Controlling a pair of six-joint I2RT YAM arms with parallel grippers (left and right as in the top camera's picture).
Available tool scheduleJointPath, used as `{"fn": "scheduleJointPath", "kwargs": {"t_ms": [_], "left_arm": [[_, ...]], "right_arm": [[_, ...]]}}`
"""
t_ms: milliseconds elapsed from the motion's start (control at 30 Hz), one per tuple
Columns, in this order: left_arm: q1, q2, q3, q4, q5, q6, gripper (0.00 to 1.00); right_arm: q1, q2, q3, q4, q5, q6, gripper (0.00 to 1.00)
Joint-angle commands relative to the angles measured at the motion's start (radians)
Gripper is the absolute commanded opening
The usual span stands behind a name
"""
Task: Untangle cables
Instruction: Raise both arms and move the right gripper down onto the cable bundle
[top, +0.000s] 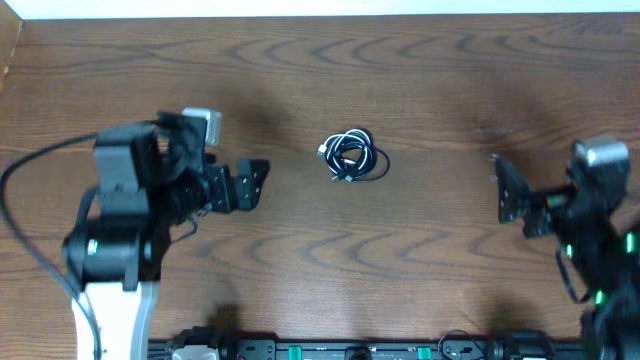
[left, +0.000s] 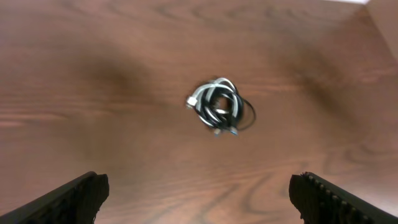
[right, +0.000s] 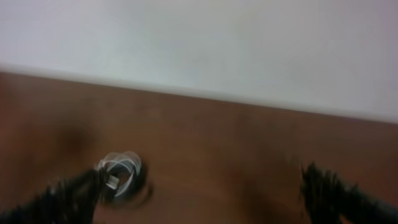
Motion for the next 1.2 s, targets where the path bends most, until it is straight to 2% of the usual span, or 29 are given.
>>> {"fn": "scheduleJointPath", "kwargs": {"t_ms": [0, 100, 167, 300, 467, 500, 533, 567, 733, 833, 867, 900, 1000, 1100, 1167], "left_arm": [[0.002, 0.056, 0.028, -0.010, 0.122, -0.016, 0.98], [0.002, 0.100, 0.028, -0.023, 0.117, -0.024, 0.98], [0.002, 0.132, 0.028, -0.039, 0.090, -0.063, 0.99], [0.002, 0.194, 0.028, -0.053, 0.043, -0.095, 0.98], [0.002, 0.249, 0.028, -0.053, 0.043, -0.096, 0.98], [0.002, 0.259, 0.028, -0.053, 0.043, -0.096, 0.98], [0.002, 0.267, 0.028, -0.054, 0.043, -0.096, 0.98], [0.002, 0.274, 0.028, -0.061, 0.043, -0.095, 0.98], [0.002, 0.303, 0.028, -0.114, 0.043, -0.095, 0.98], [0.002, 0.312, 0.027, -0.134, 0.043, -0.095, 0.99], [0.002, 0.313, 0.026, -0.137, 0.043, -0.095, 0.98], [0.002, 0.313, 0.026, -0.142, 0.043, -0.095, 0.98], [0.002, 0.313, 0.025, -0.143, 0.043, -0.095, 0.98], [0.002, 0.313, 0.025, -0.143, 0.043, -0.095, 0.98], [0.002, 0.313, 0.025, -0.143, 0.043, -0.095, 0.98]], "right_arm": [[0.002, 0.145, 0.114, -0.080, -0.220, 0.026, 0.99], [0.002, 0.227, 0.132, -0.092, -0.479, 0.063, 0.99], [0.006, 0.285, 0.134, -0.031, -0.536, 0.102, 0.97], [0.057, 0.403, 0.193, -0.062, -0.372, 0.220, 0.97], [0.219, 0.604, 0.424, -0.348, -0.070, 0.144, 0.99], [0.257, 0.652, 0.478, -0.384, -0.003, 0.146, 0.92], [0.282, 0.689, 0.515, -0.394, 0.044, 0.166, 0.85], [0.301, 0.719, 0.542, -0.391, 0.080, 0.192, 0.99], [0.348, 0.818, 0.556, -0.303, 0.109, 0.212, 0.99], [0.368, 0.901, 0.545, -0.264, 0.108, 0.120, 0.99], [0.376, 0.932, 0.545, -0.256, 0.102, 0.076, 0.98], [0.382, 0.967, 0.545, -0.248, 0.090, 0.031, 0.92], [0.386, 1.068, 0.545, -0.217, 0.015, -0.022, 0.66], [0.386, 1.147, 0.545, -0.196, -0.098, -0.081, 0.61], [0.386, 1.190, 0.545, -0.191, -0.120, -0.108, 0.63]]}}
